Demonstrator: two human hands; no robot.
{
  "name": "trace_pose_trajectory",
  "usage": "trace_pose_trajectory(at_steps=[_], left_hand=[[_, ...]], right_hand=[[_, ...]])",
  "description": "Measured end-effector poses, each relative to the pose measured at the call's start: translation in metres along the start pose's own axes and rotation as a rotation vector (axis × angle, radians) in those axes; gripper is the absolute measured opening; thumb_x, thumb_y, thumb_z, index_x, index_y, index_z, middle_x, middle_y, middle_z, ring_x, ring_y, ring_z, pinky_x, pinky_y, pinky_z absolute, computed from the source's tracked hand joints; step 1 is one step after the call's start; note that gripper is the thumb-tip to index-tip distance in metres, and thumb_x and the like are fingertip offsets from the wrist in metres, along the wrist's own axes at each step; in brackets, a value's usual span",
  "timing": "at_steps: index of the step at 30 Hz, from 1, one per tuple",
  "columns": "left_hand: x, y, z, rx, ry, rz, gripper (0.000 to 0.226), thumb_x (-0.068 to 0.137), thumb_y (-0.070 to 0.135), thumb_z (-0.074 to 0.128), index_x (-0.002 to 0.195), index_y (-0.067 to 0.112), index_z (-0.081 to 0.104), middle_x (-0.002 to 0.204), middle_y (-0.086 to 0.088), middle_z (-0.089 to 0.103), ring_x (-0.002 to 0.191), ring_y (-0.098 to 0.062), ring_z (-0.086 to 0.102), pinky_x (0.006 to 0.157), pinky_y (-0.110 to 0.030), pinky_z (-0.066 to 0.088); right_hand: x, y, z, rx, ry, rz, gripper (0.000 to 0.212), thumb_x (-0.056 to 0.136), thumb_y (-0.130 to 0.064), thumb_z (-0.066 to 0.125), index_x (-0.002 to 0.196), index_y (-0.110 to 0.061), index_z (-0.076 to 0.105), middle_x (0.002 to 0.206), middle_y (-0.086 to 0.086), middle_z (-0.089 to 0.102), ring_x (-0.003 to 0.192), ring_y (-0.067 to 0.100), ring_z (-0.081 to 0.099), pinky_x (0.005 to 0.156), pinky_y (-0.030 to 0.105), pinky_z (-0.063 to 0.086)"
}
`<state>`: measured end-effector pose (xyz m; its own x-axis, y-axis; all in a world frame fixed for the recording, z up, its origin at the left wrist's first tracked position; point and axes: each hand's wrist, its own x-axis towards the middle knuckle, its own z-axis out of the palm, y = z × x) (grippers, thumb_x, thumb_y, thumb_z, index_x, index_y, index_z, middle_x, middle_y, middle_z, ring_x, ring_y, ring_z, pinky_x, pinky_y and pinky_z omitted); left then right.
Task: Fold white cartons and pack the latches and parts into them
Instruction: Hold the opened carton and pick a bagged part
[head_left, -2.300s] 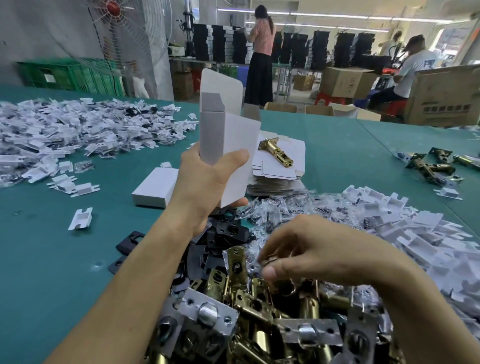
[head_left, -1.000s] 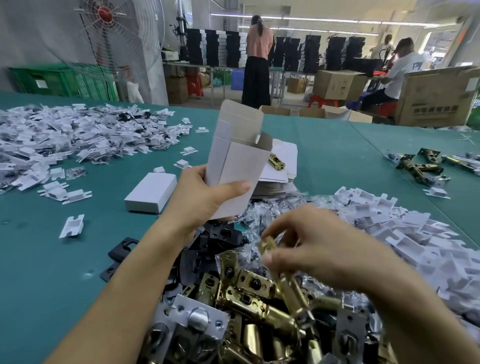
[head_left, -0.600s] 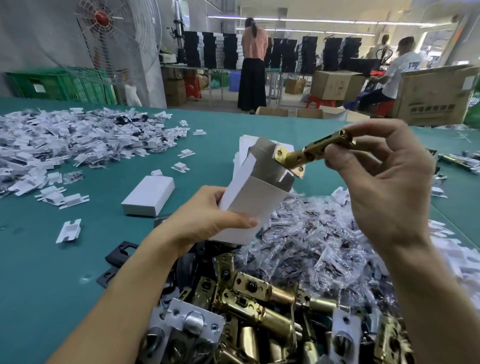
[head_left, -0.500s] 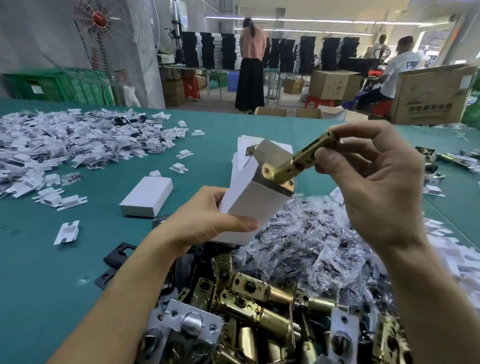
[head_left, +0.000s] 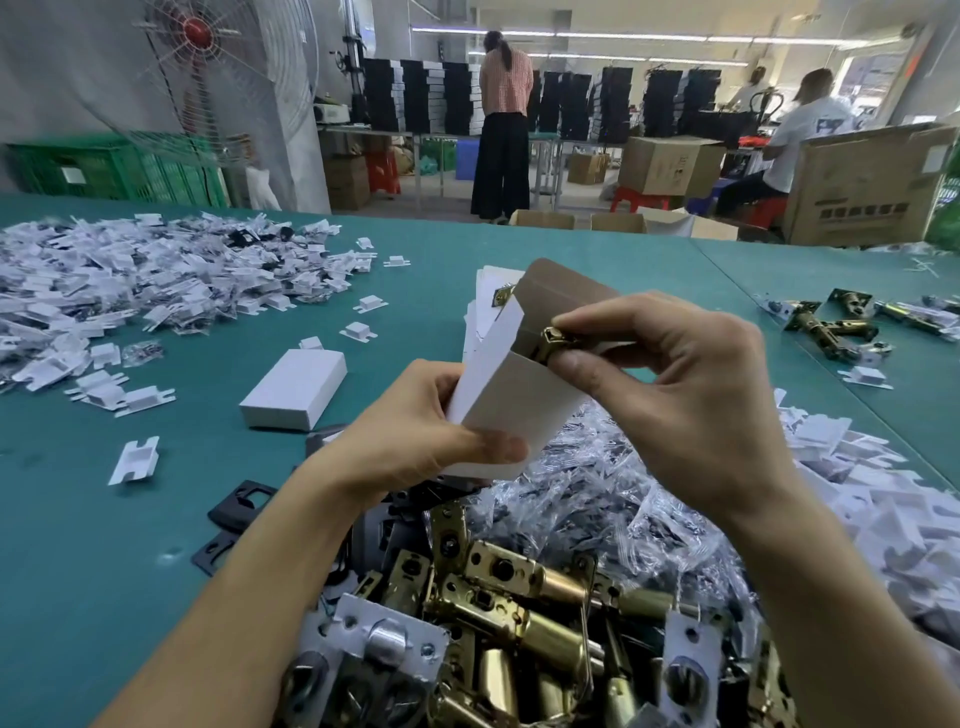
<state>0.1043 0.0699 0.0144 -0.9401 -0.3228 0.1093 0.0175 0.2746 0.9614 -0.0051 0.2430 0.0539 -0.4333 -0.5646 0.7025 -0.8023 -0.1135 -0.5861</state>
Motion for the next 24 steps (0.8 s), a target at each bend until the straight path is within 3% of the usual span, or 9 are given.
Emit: trace_pose_trajectory(at_steps=[3,7,9,12,16,20,22,24], left_hand=[[-0.001,0.003,0.000,-0.036,-0.017,0.034,0.039,0.068,0.013,0.083,0.105,0.009,0.075,0.098,-0.015,0.075,0.086,-0.023,0.070,0.079,-0.044,0.059],[-0.001,0.004,0.003,-0.062,-0.012,0.063,0.037,0.070,0.012,0.082,0.106,0.009,0.075,0.100,-0.019,0.074,0.088,-0.027,0.070,0.082,-0.052,0.058],[0.000,0.002,0.003,-0.098,0.007,0.060,0.036,0.068,0.010,0.082,0.104,0.011,0.076,0.099,-0.016,0.076,0.089,-0.024,0.072,0.082,-0.048,0.059],[0.001,-0.002,0.001,-0.179,0.024,0.059,0.032,0.068,0.009,0.081,0.099,0.015,0.078,0.099,-0.011,0.077,0.090,-0.022,0.073,0.079,-0.040,0.062],[0.002,-0.002,-0.002,-0.342,0.039,0.082,0.033,0.067,0.008,0.084,0.098,0.021,0.079,0.102,-0.010,0.076,0.093,-0.025,0.074,0.069,-0.042,0.061],[0.003,0.002,-0.008,-0.604,0.138,0.141,0.053,0.044,0.025,0.099,0.093,0.022,0.079,0.105,-0.007,0.075,0.099,-0.028,0.072,0.068,-0.048,0.061],[0.003,0.003,-0.011,-0.734,0.238,0.184,0.062,0.043,0.029,0.098,0.099,0.018,0.076,0.118,-0.017,0.069,0.105,-0.032,0.070,0.065,-0.045,0.061],[0.003,0.005,-0.014,-0.758,0.319,0.237,0.056,0.049,0.028,0.095,0.100,0.017,0.075,0.121,-0.019,0.067,0.106,-0.033,0.069,0.063,-0.043,0.061]], right_hand=[[0.000,-0.001,0.000,-0.104,0.047,-0.089,0.025,0.080,-0.020,0.081,0.099,-0.034,0.072,0.089,-0.015,0.071,0.087,0.005,0.062,0.074,0.028,0.053],[0.001,-0.001,-0.002,-0.050,0.068,-0.022,0.020,0.081,-0.033,0.078,0.095,-0.044,0.068,0.092,-0.023,0.067,0.100,0.006,0.054,0.086,0.028,0.047],[0.002,0.000,-0.002,-0.170,0.013,0.023,0.008,0.081,-0.051,0.064,0.089,-0.054,0.063,0.098,-0.024,0.059,0.105,0.009,0.046,0.091,0.035,0.038],[0.002,0.004,-0.003,-0.377,-0.063,0.076,0.017,0.083,-0.060,0.052,0.095,-0.055,0.063,0.109,-0.014,0.048,0.110,0.004,0.031,0.088,0.031,0.021],[0.002,0.006,-0.006,-0.282,0.009,0.024,0.034,0.090,-0.041,0.060,0.123,-0.050,0.054,0.114,-0.009,0.046,0.103,0.003,0.043,0.091,0.023,0.036],[0.002,0.008,-0.011,-0.137,0.059,0.075,0.029,0.090,-0.036,0.061,0.117,-0.045,0.058,0.100,-0.012,0.062,0.090,0.000,0.061,0.072,0.020,0.052],[0.001,0.014,-0.011,-0.161,-0.113,0.194,0.027,0.085,-0.044,0.057,0.112,-0.042,0.062,0.092,-0.017,0.064,0.085,-0.002,0.062,0.072,0.021,0.055],[-0.001,0.023,-0.008,-0.290,-0.395,0.306,0.033,0.086,-0.048,0.057,0.116,-0.039,0.064,0.094,-0.019,0.065,0.080,-0.003,0.063,0.074,0.021,0.056]])
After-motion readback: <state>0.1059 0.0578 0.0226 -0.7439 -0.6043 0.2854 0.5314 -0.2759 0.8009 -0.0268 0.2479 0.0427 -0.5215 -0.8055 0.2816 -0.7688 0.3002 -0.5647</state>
